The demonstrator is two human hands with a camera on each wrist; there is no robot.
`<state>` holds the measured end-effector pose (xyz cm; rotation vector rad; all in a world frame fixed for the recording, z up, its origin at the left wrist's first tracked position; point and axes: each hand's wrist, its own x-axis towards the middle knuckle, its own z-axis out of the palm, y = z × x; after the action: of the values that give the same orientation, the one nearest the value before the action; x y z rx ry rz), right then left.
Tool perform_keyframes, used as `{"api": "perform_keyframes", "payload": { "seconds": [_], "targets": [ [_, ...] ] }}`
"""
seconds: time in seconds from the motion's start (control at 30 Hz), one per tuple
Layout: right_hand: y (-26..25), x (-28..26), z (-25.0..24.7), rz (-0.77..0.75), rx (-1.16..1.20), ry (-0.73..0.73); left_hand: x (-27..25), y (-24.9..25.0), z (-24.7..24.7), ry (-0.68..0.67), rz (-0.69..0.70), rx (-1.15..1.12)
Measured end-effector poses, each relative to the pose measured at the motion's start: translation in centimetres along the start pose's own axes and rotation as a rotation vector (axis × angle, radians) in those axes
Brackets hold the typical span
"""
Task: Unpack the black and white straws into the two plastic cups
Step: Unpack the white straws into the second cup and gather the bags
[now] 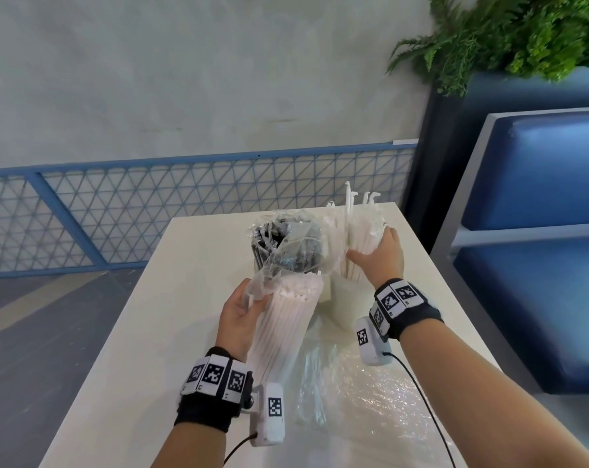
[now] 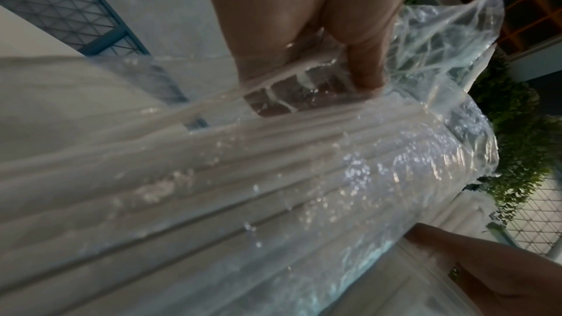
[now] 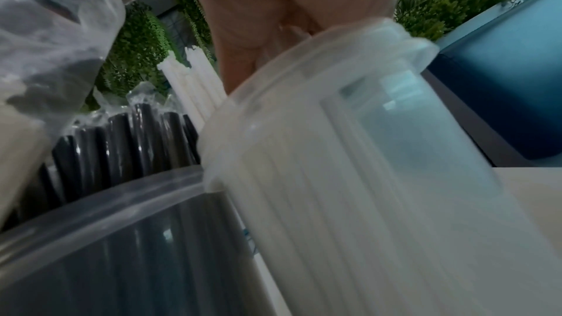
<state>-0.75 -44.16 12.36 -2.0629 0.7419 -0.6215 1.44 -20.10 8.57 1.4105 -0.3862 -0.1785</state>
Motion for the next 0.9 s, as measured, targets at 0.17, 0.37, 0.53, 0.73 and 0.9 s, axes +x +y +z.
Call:
{"api": "perform_keyframes", "payload": {
  "seconds": [0.17, 0.37, 0.53, 0.73, 0.9],
  "targets": [
    [-0.4, 0.3, -0.6, -0.004, 0.090, 0.018, 0.1, 0.2, 0.2, -0.005, 0.000, -0.007],
    [-2.9, 0.2, -1.5, -0.165, 0.026, -0.048, 0.3, -0.2, -0.3, 0.003, 0.007, -0.011],
    [-3.6, -3.2, -1.4, -0.357, 0.191, 0.269, 0.2, -0.2, -0.9, 0.016, 0.033, 0.006],
    [-3.0, -10.0, 2.3, -0.387, 0.236, -0.215, -0.6, 0.8, -1.4, -0.016, 0.089, 0.013],
    [-2.9, -11.3, 4.8, -0.201, 0.402, -0.438, -1.1, 1.0, -2.3, -0.053, 0.039, -0.012]
  ]
}}
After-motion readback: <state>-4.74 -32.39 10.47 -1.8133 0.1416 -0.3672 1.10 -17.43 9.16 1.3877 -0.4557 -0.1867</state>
